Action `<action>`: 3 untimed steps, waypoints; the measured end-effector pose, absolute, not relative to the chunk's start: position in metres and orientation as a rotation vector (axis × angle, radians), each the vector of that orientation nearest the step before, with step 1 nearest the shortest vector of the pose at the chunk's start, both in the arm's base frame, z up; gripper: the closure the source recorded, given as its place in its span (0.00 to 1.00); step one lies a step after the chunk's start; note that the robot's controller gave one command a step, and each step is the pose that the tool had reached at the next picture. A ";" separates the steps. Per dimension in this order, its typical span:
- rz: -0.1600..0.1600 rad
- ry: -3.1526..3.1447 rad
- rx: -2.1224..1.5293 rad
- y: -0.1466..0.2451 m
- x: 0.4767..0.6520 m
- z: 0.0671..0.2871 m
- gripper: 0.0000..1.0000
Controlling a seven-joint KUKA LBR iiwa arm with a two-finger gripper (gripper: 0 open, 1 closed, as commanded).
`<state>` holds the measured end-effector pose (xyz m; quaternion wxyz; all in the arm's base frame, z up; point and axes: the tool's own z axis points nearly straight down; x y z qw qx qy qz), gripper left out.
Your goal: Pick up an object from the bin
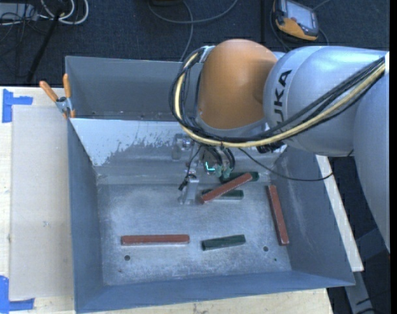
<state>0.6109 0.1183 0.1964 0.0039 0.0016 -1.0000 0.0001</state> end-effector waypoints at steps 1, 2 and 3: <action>0.000 -3.120 0.298 0.114 0.560 0.078 0.00; -0.004 -3.058 0.734 0.180 0.580 0.096 0.00; -0.002 -3.025 0.816 0.185 0.508 0.068 0.00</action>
Offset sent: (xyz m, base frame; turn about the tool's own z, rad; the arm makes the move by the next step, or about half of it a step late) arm -0.0484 -0.0052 -0.1149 -0.1870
